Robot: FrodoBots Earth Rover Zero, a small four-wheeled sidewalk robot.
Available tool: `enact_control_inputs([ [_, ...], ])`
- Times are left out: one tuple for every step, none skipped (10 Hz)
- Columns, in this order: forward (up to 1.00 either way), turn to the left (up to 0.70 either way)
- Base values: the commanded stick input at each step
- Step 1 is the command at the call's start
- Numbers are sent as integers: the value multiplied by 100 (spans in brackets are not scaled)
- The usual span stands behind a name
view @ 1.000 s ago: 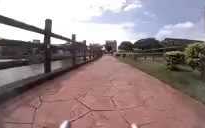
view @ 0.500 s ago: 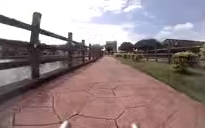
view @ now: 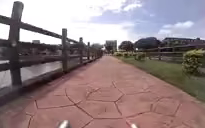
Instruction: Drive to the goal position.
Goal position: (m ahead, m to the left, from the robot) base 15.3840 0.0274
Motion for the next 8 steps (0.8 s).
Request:
enact_control_inputs([
  [100, 0],
  [100, 0],
  [100, 0],
  [100, 0],
  [100, 0],
  [100, 0],
  [100, 0],
  [100, 0],
])
